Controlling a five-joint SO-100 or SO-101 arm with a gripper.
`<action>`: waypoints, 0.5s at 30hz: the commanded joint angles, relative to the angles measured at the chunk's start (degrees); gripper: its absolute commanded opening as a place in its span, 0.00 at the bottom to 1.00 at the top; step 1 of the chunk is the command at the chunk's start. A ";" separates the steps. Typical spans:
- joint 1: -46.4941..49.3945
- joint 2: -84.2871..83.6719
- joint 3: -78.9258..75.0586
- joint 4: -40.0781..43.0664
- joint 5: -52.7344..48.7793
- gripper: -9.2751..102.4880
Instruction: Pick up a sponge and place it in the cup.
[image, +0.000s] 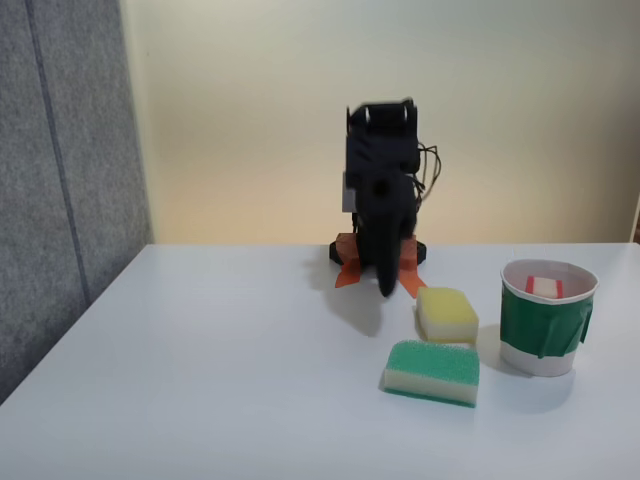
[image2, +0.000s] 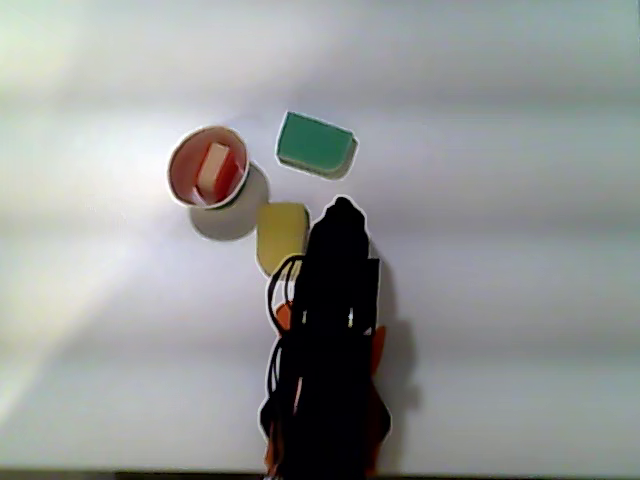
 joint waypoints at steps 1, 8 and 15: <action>-1.14 2.55 5.27 -1.67 1.32 0.08; -2.11 2.55 8.09 2.81 2.29 0.08; -1.85 2.64 8.09 14.24 -1.85 0.08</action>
